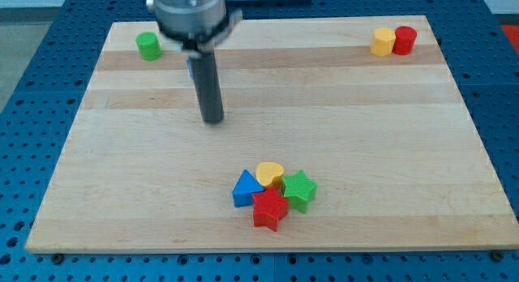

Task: Push the red star to the top of the board

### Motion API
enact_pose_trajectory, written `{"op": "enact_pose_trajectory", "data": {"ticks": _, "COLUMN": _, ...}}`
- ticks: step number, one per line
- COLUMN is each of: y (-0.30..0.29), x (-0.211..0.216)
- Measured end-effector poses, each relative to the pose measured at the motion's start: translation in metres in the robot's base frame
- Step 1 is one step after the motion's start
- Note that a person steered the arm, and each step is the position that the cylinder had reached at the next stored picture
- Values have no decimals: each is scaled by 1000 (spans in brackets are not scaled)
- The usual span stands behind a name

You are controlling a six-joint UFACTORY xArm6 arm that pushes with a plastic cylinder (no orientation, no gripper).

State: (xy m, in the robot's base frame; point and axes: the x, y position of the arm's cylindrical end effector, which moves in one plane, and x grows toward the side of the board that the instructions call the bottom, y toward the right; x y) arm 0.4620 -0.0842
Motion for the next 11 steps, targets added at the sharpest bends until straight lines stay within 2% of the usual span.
{"op": "enact_pose_trajectory", "data": {"ticks": 1, "y": 1, "x": 65}}
{"op": "enact_pose_trajectory", "data": {"ticks": 3, "y": 1, "x": 106}}
{"op": "enact_pose_trajectory", "data": {"ticks": 4, "y": 27, "x": 151}}
{"op": "enact_pose_trajectory", "data": {"ticks": 5, "y": 61, "x": 156}}
{"op": "enact_pose_trajectory", "data": {"ticks": 6, "y": 100, "x": 123}}
{"op": "enact_pose_trajectory", "data": {"ticks": 9, "y": 103, "x": -69}}
{"op": "enact_pose_trajectory", "data": {"ticks": 10, "y": 110, "x": -76}}
{"op": "enact_pose_trajectory", "data": {"ticks": 11, "y": 158, "x": -74}}
